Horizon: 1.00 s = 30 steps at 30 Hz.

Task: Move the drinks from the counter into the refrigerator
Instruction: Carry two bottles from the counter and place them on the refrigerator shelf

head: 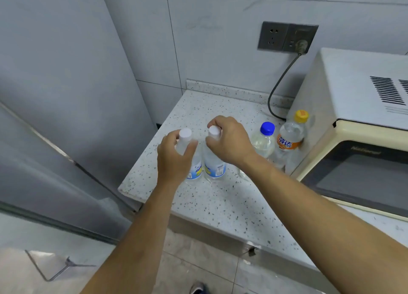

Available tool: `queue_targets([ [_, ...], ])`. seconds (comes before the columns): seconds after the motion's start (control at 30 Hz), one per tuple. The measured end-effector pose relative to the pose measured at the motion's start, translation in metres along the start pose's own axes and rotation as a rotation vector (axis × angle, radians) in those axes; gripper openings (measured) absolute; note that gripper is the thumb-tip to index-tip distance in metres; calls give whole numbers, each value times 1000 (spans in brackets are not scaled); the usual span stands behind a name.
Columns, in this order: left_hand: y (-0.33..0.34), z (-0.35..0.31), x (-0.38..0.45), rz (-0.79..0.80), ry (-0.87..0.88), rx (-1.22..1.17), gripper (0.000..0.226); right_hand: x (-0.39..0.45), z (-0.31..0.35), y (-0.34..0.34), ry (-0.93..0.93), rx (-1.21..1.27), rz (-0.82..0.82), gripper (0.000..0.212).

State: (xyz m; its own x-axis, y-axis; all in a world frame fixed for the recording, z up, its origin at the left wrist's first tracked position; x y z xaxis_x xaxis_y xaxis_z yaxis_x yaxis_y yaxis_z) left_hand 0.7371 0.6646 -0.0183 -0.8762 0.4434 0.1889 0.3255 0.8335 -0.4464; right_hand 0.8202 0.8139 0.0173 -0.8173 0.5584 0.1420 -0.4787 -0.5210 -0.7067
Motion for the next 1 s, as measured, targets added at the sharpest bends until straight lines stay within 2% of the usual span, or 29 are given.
queue_targets([
  [0.07, 7, 21, -8, 42, -107, -123, 44, -15, -8, 5, -20, 54, -122, 38],
  [0.13, 16, 41, -16, 88, -154, -198, 52, -30, -26, 15, 43, 180, -181, 50],
  [0.27, 33, 80, -28, 166, -241, -259, 60, -51, -68, 49, 267, 409, -90, 62],
  [0.37, 36, 98, -28, 192, -265, -228, 67, -54, -80, 65, 273, 467, -40, 66],
  [0.5, 39, 101, -22, 264, -190, -212, 82, -50, -85, 73, 328, 520, -25, 65],
  [0.6, 44, 99, -17, 315, -212, -196, 71, -53, -85, 74, 346, 536, -46, 62],
  [0.73, 38, 99, -25, 268, -222, -194, 51, -72, -82, 67, 352, 595, -125, 60],
  [0.83, 30, 103, -42, 255, -242, -216, 48, -95, -81, 62, 352, 655, -133, 59],
  [1.0, 18, 112, -88, 298, -370, -481, 47, -138, -87, 59, 362, 814, -50, 48],
])
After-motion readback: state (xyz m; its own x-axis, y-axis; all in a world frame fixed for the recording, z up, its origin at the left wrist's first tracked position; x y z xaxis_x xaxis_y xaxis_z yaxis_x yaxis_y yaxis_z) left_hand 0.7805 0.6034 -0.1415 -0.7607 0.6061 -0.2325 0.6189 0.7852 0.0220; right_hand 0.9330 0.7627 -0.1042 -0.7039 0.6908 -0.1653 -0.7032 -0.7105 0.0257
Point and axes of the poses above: each hand's wrist, its own x-axis towards the middle knuckle, its own y-axis out of the palm, z = x × y, the point moved 6 cm from there along x, towards the middle knuckle, and after that the axes turned 2 degrees about z, right-handed, at the moved point
